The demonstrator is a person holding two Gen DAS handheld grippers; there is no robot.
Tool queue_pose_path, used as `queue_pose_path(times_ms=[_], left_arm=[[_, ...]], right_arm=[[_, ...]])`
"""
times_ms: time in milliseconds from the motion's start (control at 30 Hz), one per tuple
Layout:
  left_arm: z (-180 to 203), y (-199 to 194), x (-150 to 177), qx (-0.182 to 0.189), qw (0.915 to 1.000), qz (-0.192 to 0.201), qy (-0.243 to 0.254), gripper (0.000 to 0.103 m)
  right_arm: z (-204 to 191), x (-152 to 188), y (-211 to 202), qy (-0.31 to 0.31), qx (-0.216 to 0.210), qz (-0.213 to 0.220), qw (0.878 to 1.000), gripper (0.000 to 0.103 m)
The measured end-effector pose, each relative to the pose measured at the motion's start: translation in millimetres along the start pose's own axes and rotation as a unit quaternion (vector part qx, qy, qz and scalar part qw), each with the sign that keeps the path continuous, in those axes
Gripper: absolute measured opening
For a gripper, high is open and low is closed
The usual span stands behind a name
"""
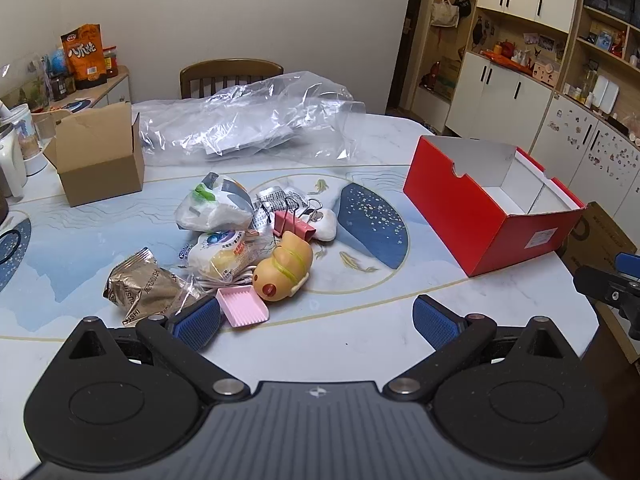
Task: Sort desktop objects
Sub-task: 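Move both tools toward the pile of items on the table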
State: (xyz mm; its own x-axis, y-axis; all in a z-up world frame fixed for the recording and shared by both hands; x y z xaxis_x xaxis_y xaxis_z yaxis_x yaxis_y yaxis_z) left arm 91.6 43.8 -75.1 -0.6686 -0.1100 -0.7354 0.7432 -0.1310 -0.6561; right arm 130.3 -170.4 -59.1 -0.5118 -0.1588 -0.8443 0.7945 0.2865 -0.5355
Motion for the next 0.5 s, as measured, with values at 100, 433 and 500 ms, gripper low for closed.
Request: queue_pose_path(times_ms=[100,433,500], left_arm=[[-3.4,3.3,-1.9,0.002,1.0,-0.002,0.001,0.103],[-15.5,8.9,-7.1,0.016,0.9999,-0.002,-0.002,0.103],[-17.4,9.5,-8.3,0.021,0.9998,-0.003,-0.004,0.103]], right_arm=[[-6.0,-2.9,4.9,-0.003,-0.001,-0.002,1.0,0.102],[-22.3,-6.4,17.6,-0.01,-0.003,-0.005,1.0,0.102],[-27.5,-7.7,20.4,-0.015,-0.003,-0.003,1.0,0.102]])
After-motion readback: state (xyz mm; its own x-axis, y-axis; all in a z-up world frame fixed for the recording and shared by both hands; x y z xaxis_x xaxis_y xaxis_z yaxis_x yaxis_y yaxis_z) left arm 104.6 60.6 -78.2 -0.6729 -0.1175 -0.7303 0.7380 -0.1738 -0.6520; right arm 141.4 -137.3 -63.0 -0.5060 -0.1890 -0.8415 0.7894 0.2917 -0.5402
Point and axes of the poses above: each gripper's, at about its wrist camera, not at the fingertips, and y roughly the way its jaws point, z to its right, x to its underside, the point moved 9 cm from there along y, roughly the way its jaws point, and after that the axes turned 5 degrees about x, right-handed, at the moved point
